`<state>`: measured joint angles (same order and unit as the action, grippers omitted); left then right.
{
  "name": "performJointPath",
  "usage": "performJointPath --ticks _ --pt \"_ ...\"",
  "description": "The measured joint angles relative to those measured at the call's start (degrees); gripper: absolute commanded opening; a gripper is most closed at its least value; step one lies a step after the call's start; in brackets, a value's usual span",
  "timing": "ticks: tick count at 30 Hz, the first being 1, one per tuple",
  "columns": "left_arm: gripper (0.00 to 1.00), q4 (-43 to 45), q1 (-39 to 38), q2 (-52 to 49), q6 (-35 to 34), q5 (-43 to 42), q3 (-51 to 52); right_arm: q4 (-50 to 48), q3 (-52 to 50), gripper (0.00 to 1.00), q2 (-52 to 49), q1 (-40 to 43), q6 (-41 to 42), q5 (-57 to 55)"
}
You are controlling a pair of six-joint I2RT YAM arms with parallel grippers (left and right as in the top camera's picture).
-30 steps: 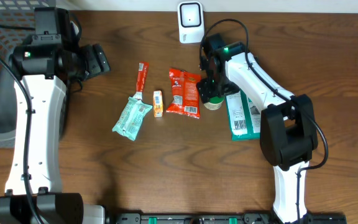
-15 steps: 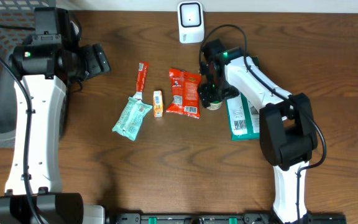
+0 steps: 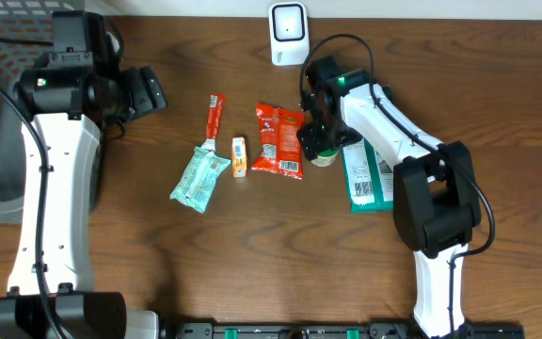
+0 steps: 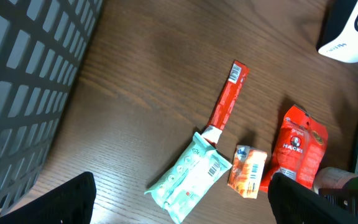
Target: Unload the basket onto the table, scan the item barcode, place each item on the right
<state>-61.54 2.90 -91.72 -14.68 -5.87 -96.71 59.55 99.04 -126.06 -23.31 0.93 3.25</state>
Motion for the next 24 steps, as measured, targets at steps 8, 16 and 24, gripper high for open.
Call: performJointPath --ticks 8,16,24 --pt "0.88 0.00 0.00 0.00 0.00 0.00 -0.02 0.63 0.02 0.64 0.00 0.00 -0.59 0.00" --pt "0.88 0.00 0.00 0.00 0.00 0.00 -0.02 0.81 0.22 0.57 1.66 0.00 -0.74 -0.02" --pt "0.88 0.02 0.00 0.00 0.00 0.00 0.00 2.86 1.01 0.51 14.78 0.04 0.63 0.02"
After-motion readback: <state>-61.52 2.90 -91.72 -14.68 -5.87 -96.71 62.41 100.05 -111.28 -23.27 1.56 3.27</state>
